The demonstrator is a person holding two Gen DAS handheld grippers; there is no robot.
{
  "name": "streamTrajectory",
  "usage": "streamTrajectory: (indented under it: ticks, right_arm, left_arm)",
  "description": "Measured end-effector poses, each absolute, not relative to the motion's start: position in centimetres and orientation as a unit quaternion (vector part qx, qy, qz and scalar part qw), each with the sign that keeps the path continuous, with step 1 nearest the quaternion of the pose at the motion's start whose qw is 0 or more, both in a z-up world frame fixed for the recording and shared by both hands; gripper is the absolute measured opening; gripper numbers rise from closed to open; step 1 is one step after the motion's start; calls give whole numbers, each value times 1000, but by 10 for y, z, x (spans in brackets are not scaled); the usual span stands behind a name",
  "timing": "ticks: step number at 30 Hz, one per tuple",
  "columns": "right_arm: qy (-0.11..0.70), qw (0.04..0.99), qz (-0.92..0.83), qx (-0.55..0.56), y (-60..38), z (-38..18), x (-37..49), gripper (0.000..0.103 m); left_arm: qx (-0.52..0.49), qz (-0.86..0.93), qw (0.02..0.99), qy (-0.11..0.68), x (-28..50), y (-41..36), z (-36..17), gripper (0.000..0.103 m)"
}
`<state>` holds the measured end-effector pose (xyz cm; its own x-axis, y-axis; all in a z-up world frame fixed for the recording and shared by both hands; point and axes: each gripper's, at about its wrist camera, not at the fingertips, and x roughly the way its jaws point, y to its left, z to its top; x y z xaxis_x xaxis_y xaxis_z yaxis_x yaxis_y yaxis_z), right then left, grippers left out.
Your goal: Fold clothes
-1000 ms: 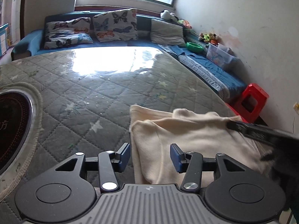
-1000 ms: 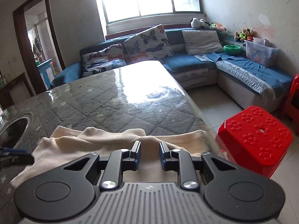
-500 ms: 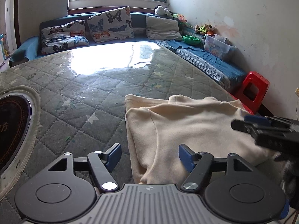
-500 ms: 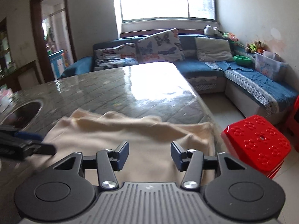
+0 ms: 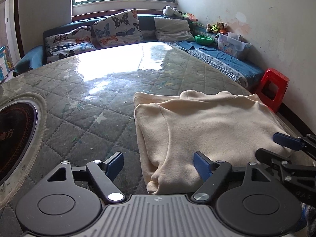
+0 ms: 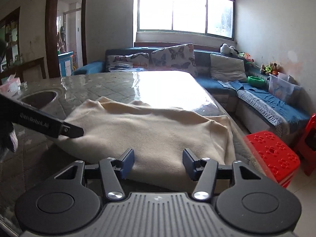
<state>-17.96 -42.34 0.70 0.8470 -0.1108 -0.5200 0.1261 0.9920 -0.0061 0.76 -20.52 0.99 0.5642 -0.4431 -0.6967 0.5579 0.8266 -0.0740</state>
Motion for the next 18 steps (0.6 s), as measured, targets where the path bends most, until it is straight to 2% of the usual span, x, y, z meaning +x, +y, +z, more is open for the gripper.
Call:
streamTrajectory:
  ticks: [9, 14, 16, 18]
  right_arm:
    - [271, 958, -87, 36, -435, 0, -195, 58]
    - [265, 960, -82, 35, -431, 5, -196, 77]
    - [262, 961, -82, 34, -429, 6, -197, 83]
    - [260, 961, -84, 35, -428, 7, -199, 85]
  left_arm:
    - [72, -278, 884, 370, 7, -203, 10, 84]
    - [71, -272, 886, 368, 4, -200, 13, 91]
    - [71, -271, 887, 367, 2, -199, 13, 93]
    - [71, -271, 887, 367, 1, -197, 13, 95]
